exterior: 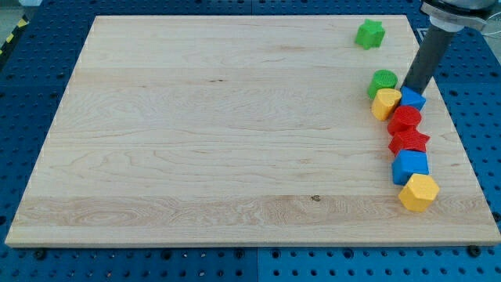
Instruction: Move your arm towards the red star
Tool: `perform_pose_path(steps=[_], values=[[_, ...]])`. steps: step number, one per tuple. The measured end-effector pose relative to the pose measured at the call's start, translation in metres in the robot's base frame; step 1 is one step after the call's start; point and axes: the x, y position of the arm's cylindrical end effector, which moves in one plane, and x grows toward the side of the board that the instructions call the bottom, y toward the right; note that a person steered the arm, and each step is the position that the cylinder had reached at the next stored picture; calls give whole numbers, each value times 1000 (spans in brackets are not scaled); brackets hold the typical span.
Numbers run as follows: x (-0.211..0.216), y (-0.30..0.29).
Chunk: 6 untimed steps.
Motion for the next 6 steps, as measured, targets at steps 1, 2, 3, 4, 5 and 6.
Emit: perform_pose_path(steps=[1,2,3,4,5,6], values=[[16,15],[32,30],[46,35],[60,33],[73,25],[80,17]])
